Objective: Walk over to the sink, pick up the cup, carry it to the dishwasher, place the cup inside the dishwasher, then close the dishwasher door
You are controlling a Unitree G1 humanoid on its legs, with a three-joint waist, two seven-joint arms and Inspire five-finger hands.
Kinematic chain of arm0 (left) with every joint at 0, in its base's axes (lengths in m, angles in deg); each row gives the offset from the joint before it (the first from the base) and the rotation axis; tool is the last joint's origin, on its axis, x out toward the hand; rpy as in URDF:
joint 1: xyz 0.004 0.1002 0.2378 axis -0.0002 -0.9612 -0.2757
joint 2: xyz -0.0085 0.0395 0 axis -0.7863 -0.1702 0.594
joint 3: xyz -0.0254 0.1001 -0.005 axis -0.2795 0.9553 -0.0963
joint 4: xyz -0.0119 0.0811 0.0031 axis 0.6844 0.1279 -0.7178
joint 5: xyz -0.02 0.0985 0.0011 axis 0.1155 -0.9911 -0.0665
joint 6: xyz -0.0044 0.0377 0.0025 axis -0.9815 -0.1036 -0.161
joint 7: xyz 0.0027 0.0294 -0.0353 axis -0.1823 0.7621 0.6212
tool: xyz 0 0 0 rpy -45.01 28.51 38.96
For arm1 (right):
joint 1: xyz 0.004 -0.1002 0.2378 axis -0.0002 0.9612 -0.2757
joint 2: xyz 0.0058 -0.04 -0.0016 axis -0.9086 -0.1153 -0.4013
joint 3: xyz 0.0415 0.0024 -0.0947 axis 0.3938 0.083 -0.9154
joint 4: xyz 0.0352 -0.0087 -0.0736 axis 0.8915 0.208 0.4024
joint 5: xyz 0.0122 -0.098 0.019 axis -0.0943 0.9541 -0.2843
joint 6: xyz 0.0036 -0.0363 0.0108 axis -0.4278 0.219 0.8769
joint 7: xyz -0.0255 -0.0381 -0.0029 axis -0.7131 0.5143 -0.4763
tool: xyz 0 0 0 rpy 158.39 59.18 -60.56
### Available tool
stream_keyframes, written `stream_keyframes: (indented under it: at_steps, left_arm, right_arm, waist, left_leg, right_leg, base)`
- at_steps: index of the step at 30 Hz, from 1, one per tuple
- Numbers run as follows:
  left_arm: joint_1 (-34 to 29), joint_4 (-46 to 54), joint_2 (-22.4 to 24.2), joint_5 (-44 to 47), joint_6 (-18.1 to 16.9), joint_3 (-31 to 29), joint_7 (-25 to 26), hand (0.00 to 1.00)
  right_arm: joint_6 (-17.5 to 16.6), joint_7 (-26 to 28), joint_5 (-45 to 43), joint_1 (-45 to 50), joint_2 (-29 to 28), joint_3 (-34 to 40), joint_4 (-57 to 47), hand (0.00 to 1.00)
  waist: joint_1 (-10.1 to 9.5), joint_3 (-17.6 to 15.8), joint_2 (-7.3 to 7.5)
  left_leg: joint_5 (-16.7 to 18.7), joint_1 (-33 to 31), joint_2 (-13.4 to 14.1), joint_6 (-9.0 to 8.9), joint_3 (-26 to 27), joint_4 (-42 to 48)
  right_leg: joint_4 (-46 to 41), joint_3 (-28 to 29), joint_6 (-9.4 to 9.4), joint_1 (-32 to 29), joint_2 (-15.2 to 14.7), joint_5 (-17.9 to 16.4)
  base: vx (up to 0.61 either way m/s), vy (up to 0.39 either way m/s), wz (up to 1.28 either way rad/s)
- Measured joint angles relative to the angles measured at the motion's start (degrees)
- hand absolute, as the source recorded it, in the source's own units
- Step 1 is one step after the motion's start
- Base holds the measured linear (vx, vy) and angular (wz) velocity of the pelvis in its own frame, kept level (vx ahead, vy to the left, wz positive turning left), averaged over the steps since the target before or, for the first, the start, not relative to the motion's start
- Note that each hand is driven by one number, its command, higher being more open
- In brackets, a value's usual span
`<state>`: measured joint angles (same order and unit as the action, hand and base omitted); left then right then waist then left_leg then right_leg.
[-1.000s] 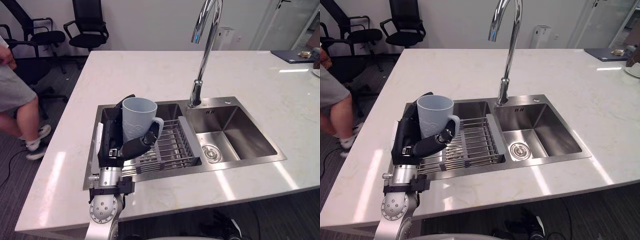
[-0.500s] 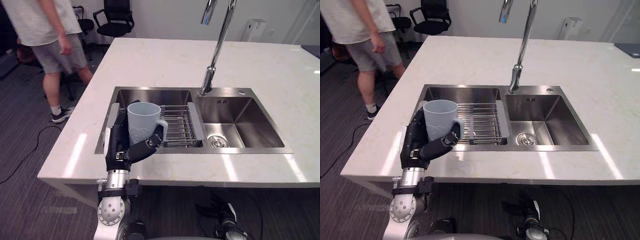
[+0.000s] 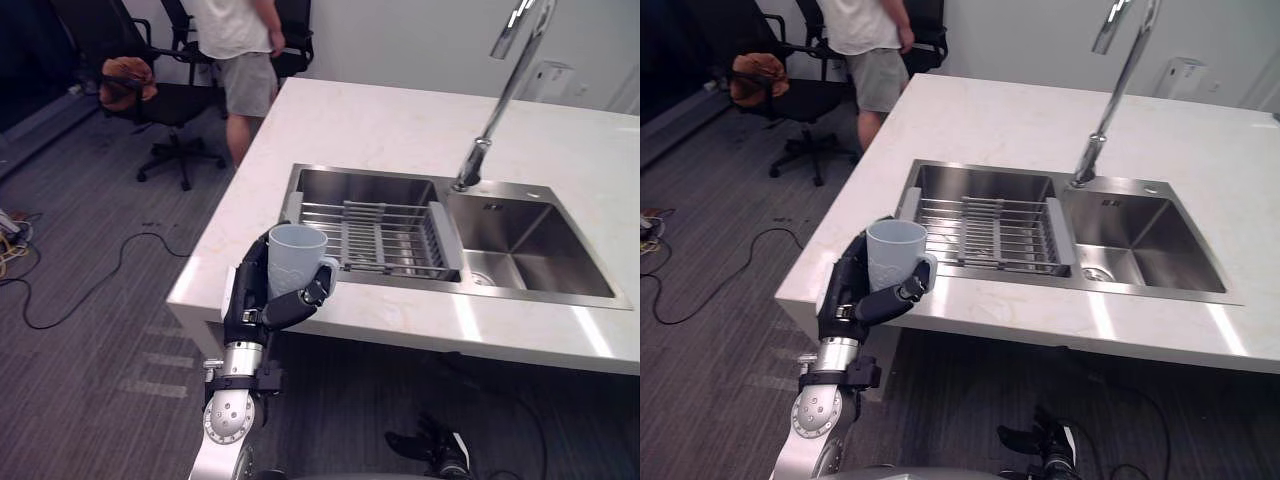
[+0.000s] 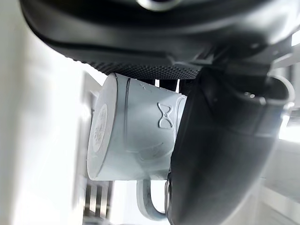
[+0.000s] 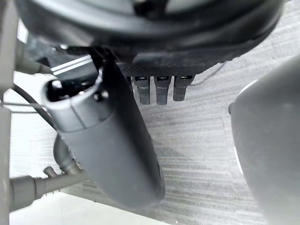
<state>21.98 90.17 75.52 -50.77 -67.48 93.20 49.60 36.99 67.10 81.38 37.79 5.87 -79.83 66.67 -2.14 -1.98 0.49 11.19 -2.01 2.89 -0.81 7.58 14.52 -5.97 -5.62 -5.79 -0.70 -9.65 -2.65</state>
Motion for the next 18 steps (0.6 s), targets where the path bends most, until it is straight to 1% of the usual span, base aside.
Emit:
stream_keyframes:
  at_steps: [1, 5, 7, 11, 13, 15, 17, 18]
  left_arm:
    - [0.02, 0.05, -0.01, 0.03, 0.0, 0.0, 0.0, 0.3]
    - [0.05, 0.07, -0.01, 0.05, 0.0, 0.59, -0.22, 0.3]
    - [0.16, 0.19, 0.06, 0.06, -0.01, 1.51, -0.42, 0.3]
    - [0.14, 0.2, 0.05, 0.06, -0.01, 2.19, -0.58, 0.3]
    - [0.03, 0.21, 0.02, 0.07, -0.01, 2.06, -0.56, 0.3]
    - [-0.1, 0.28, 0.03, 0.08, -0.01, 1.79, -0.57, 0.3]
    - [-0.24, 0.96, 0.04, 0.1, 0.0, 1.24, -0.58, 0.3]
    - [-0.35, 1.38, 0.05, 0.13, 0.0, 1.12, -0.57, 0.3]
  right_arm:
    - [0.0, -0.01, 0.0, -0.24, 0.02, 0.0, 0.1, 0.9]
    - [0.0, -0.02, 0.01, -1.09, 0.05, -0.02, 0.78, 0.9]
    - [0.0, -0.06, 0.01, -1.18, 0.31, -0.03, 1.4, 0.9]
    - [0.02, -0.18, 0.01, -1.15, 0.61, -0.24, 2.48, 0.9]
    - [0.02, -0.47, 0.09, -1.14, 1.09, -0.84, 2.61, 0.9]
    - [0.01, -0.67, 0.15, -1.15, 1.45, -1.63, 2.84, 0.9]
    - [0.0, -1.03, 0.57, -1.32, 1.75, -1.79, 3.27, 0.9]
    - [0.0, -1.17, 0.59, -1.4, 1.82, -1.79, 3.41, 0.9]
  waist:
    - [-0.26, 0.0, 0.01]
    - [0.13, 0.1, -0.18]
    - [0.06, 0.23, -0.37]
    - [-0.05, 0.29, -0.4]
    - [-0.38, 0.28, -0.38]
    - [-0.95, 0.29, -0.38]
    - [-1.51, 0.24, -0.36]
    - [-1.76, 0.13, -0.35]
  left_leg:
    - [0.0, 0.0, -0.14, 0.0, 0.3, -0.09]
    - [-0.05, 0.9, 0.2, -0.1, 0.58, -0.41]
    - [-0.51, 1.57, 0.64, -0.78, -0.07, -1.39]
    - [-1.76, 1.46, 1.02, -1.36, -2.05, -2.95]
    - [-2.86, 1.37, 0.86, -1.51, -3.76, -3.92]
    - [-3.25, 0.76, 0.73, -1.65, -5.5, -3.78]
    - [-4.23, -1.71, 0.06, -1.79, -9.22, -2.98]
    - [-4.63, -2.32, -0.22, -1.78, -10.1, -3.01]
  right_leg:
    - [0.4, 0.41, -0.14, 0.01, -0.04, 0.35]
    - [0.62, 0.55, -0.42, 0.75, 0.62, 0.53]
    - [0.97, -0.02, -0.42, 1.5, 1.19, 0.53]
    - [1.0, -1.5, -0.17, 1.98, 1.7, 0.27]
    - [1.0, -3.33, -0.07, 2.63, 1.7, -0.02]
    - [0.89, -4.86, 0.15, 3.03, 1.65, -0.49]
    - [0.55, -9.19, 0.23, 3.28, 1.2, -1.26]
    - [0.17, -10.41, 0.14, 3.28, 0.93, -1.45]
  base:
    - [0.02, 0.045, -0.05]
    - [0.01, -0.022, -0.05]
    - [-0.02, -0.065, 0.08]
    - [-0.06, -0.076, 0.23]
    - [-0.05, -0.072, 0.42]
    - [-0.04, -0.059, 0.5]
    - [-0.04, -0.062, 0.91]
    - [-0.06, -0.05, 1.13]
